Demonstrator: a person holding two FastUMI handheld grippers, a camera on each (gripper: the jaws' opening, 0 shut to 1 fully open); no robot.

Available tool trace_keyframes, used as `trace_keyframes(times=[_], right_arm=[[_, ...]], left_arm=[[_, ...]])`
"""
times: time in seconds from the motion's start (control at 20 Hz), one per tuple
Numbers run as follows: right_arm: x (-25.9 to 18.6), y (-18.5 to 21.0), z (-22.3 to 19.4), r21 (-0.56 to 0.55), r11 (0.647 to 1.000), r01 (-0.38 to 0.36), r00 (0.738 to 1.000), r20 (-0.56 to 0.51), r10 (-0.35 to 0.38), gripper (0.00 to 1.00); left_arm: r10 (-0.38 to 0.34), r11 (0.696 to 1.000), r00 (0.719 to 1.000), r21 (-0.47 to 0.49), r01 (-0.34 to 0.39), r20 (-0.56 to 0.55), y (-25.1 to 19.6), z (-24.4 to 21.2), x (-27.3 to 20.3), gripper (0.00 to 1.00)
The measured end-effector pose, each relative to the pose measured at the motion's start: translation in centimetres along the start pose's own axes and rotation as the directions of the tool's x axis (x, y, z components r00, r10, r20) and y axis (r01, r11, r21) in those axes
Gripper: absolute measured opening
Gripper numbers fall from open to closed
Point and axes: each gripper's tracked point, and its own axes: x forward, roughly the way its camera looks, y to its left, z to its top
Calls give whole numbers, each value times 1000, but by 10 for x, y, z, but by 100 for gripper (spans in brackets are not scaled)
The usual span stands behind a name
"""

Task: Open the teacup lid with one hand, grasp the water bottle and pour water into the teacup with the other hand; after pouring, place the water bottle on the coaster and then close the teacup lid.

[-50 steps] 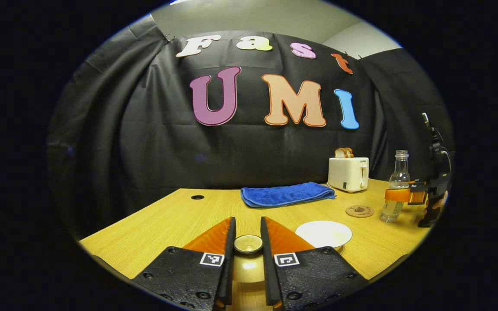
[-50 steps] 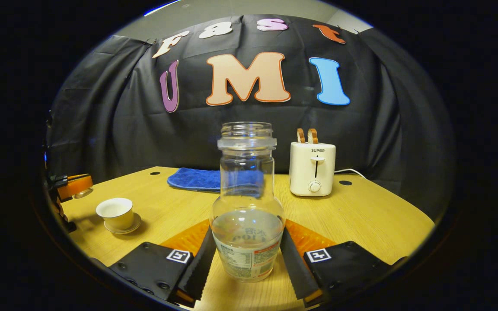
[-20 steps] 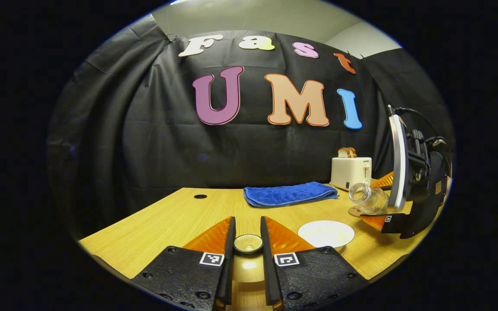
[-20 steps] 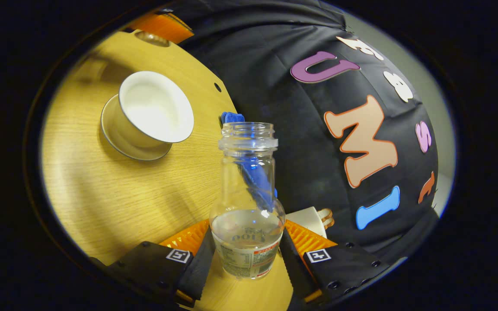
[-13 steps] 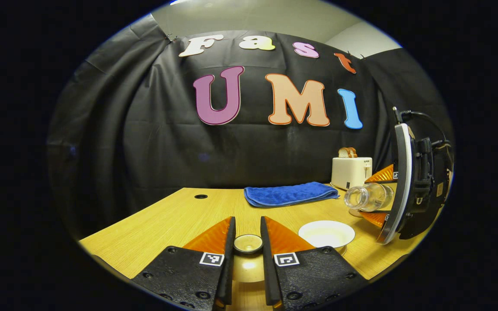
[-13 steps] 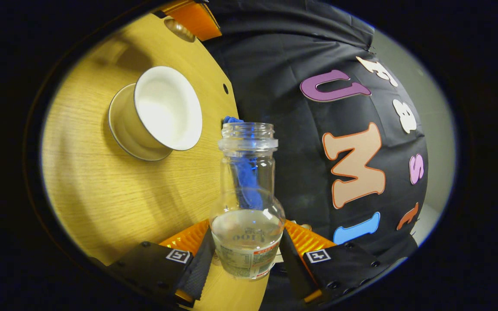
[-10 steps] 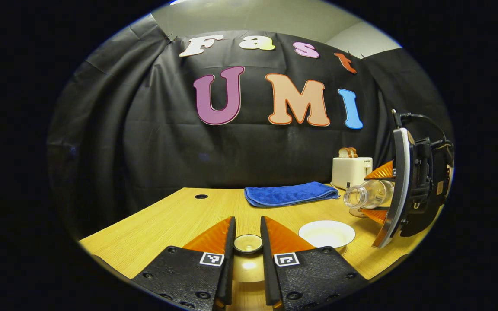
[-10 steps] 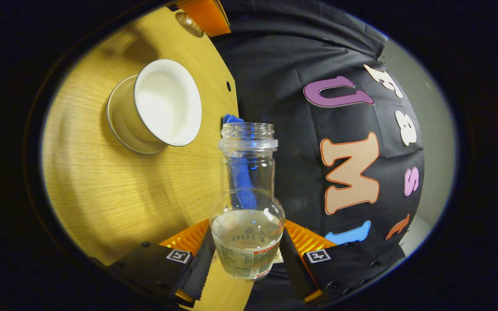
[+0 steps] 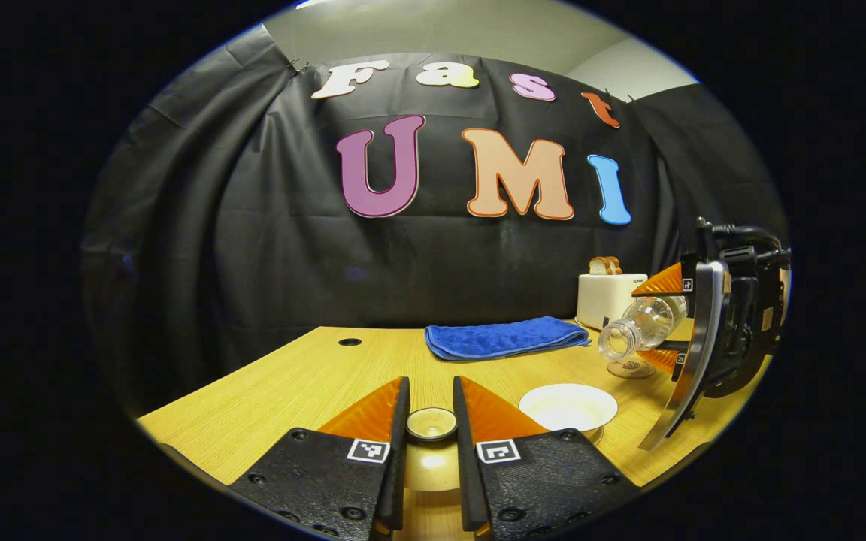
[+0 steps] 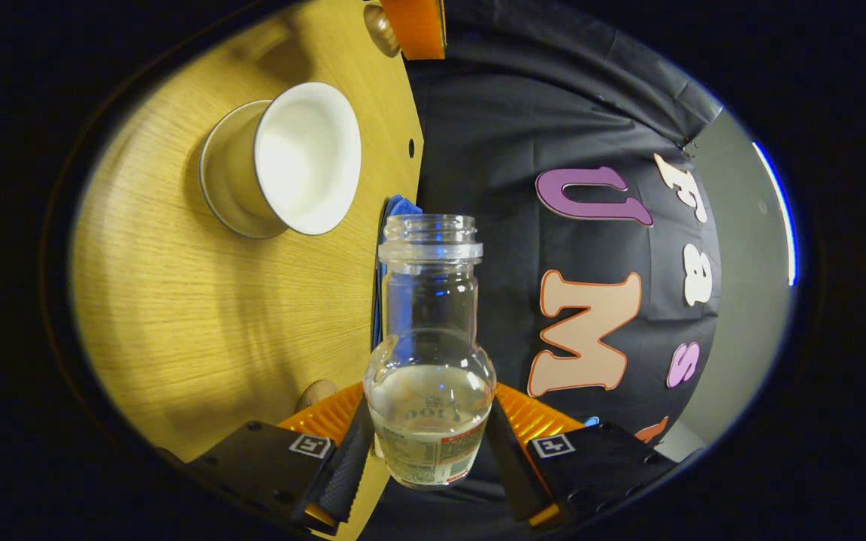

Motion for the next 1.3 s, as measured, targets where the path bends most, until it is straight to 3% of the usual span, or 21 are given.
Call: trace_keyframes(times=[0.3,0.9,1.3], right_arm=[[-3,-2,8,-115,993,40,999,35,-37,81],[-3,-31,13,-208,966,151,988,73,-139,80],[-7,-63,28,-307,908,286,956,153,-250,81]], left_arm=[[0,1000,1000,-1,0,0,0,1,0,27],[3,1000,1000,0,-3,0,1,0,1,27],[6,1000,1000,0,-6,0,2,0,1,27]])
